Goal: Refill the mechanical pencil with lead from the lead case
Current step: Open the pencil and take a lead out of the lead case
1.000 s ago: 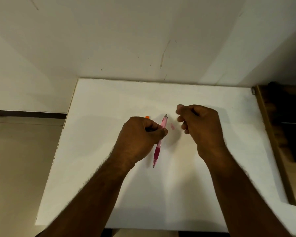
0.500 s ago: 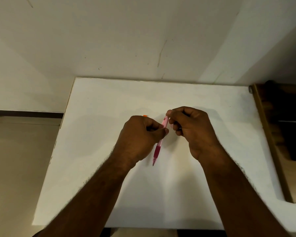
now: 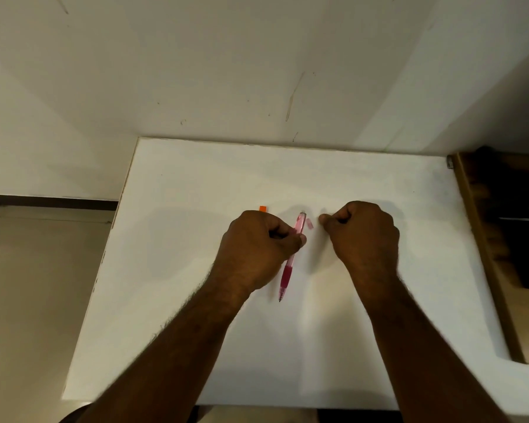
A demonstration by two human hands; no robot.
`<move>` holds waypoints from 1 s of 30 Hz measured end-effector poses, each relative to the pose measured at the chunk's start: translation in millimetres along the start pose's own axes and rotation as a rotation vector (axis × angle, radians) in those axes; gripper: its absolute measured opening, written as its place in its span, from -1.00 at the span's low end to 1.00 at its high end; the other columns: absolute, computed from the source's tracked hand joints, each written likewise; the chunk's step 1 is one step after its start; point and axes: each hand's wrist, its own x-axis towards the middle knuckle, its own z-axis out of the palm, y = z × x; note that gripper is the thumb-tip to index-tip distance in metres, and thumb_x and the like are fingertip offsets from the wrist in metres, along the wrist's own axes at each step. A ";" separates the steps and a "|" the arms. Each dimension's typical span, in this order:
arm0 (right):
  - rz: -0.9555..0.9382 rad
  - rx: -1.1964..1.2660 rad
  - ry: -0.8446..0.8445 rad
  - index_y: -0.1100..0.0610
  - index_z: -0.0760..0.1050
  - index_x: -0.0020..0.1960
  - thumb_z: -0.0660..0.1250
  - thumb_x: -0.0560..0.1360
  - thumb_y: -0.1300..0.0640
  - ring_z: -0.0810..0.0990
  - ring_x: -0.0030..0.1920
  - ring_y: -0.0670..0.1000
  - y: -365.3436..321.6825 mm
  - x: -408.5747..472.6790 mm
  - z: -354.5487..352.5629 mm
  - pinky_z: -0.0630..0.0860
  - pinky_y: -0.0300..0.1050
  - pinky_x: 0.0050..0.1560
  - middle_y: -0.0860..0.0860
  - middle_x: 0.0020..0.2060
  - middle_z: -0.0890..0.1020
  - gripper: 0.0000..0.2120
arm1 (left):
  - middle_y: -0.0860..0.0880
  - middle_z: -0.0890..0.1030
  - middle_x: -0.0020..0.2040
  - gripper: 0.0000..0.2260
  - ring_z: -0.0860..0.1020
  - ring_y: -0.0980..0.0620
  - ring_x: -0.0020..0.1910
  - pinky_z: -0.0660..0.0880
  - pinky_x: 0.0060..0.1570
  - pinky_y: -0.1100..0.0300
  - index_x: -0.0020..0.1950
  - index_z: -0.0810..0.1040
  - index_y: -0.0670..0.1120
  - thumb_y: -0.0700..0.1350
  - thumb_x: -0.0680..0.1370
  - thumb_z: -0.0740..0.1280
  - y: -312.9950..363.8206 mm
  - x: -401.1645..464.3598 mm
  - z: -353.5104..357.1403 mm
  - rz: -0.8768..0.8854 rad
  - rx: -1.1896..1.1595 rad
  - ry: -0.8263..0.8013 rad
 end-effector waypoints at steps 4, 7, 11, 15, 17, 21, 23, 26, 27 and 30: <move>0.009 0.065 0.007 0.06 0.63 -0.22 0.45 0.51 -0.16 0.61 -0.25 0.03 1.1 -1.1 -14.2 0.42 -0.13 -0.15 -0.05 -0.28 0.69 -0.70 | 0.09 0.68 -0.37 -0.82 0.67 0.06 -0.29 0.65 -0.03 -0.05 -0.23 0.72 -0.02 0.08 0.45 0.52 2.0 0.9 -0.7 -0.015 -0.013 0.010; 0.057 0.422 -0.145 0.04 0.65 -0.20 0.46 0.54 0.03 0.70 -0.32 -0.01 -1.2 -10.7 -33.6 0.59 -0.04 -0.20 -0.03 -0.33 0.72 -0.84 | 0.05 0.69 -0.36 -0.81 0.68 0.03 -0.28 0.66 -0.03 -0.04 -0.21 0.73 -0.04 0.06 0.47 0.51 4.5 1.3 -0.1 -0.013 -0.034 0.014; 0.083 0.556 -0.580 0.13 0.65 -0.07 0.53 0.47 0.21 0.77 -0.29 0.04 -10.8 -38.9 -37.3 0.65 -0.11 -0.26 0.06 -0.29 0.77 -0.92 | 0.04 0.70 -0.35 -0.84 0.69 0.04 -0.28 0.66 -0.02 -0.04 -0.18 0.74 -0.04 0.02 0.50 0.48 5.4 0.3 2.8 0.012 -0.038 0.018; 0.048 0.425 -0.536 0.16 0.62 -0.05 0.61 0.41 0.17 0.78 -0.26 0.11 -17.5 -44.7 -29.4 0.71 0.07 -0.11 0.12 -0.27 0.77 -0.79 | -0.01 0.70 -0.35 -0.87 0.69 -0.01 -0.30 0.66 -0.03 -0.04 -0.19 0.74 -0.05 -0.03 0.50 0.47 2.8 0.8 3.0 0.022 -0.058 0.010; 0.037 0.369 -0.513 0.15 0.62 -0.08 0.62 0.39 0.13 0.77 -0.24 0.13 -18.9 -42.3 -27.6 0.71 0.15 -0.01 0.12 -0.26 0.76 -0.78 | 0.00 0.71 -0.32 -0.87 0.69 0.01 -0.29 0.66 -0.05 0.00 -0.16 0.73 -0.05 -0.01 0.49 0.49 1.2 3.3 3.2 0.012 -0.091 0.036; -0.024 0.162 -0.460 0.01 0.58 -0.21 0.65 0.35 0.03 0.74 -0.12 0.12 -23.7 -39.2 -22.3 0.64 0.11 0.12 0.06 -0.18 0.75 -0.76 | 0.14 0.64 -0.19 -0.77 0.58 0.19 -0.24 0.44 -0.22 0.32 -0.03 0.65 0.00 0.11 0.46 0.49 -7.0 10.6 -0.3 0.020 0.200 0.261; -0.048 0.100 -0.446 -0.03 0.54 -0.29 0.65 0.34 0.00 0.74 -0.13 0.10 -26.7 -38.6 -18.6 0.64 0.07 0.11 0.04 -0.19 0.74 -0.72 | 0.08 0.65 -0.09 -0.73 0.58 0.11 -0.16 0.37 -0.16 0.28 0.01 0.60 -0.01 0.14 0.46 0.48 -10.8 12.3 -3.1 0.021 0.328 0.304; -0.043 0.066 -0.441 0.02 0.57 -0.27 0.65 0.34 -0.03 0.74 -0.18 0.08 -29.1 -36.0 -15.1 0.66 0.05 0.08 0.04 -0.24 0.74 -0.73 | 0.00 0.64 0.02 -0.59 0.60 0.01 -0.01 0.39 -0.07 0.22 0.13 0.56 -0.05 0.21 0.45 0.46 -15.8 15.4 -5.8 0.004 0.468 0.291; -0.039 0.065 -0.441 0.04 0.58 -0.25 0.65 0.34 -0.03 0.74 -0.19 0.08 -29.3 -35.2 -14.4 0.66 0.05 0.07 0.03 -0.25 0.74 -0.73 | -0.01 0.65 0.03 -0.58 0.61 -0.01 0.01 0.40 -0.05 0.20 0.14 0.56 -0.06 0.21 0.45 0.46 -17.3 17.0 -6.8 0.004 0.496 0.291; -0.045 0.049 -0.438 0.04 0.60 -0.26 0.64 0.33 -0.07 0.74 -0.20 0.06 -27.9 -32.6 -14.1 0.66 0.05 0.05 0.02 -0.29 0.74 -0.72 | 0.01 0.69 -0.04 -0.71 0.64 -0.03 -0.03 0.42 -0.10 0.18 0.04 0.61 -0.03 0.15 0.48 0.45 -18.6 19.8 -8.7 0.002 0.517 0.303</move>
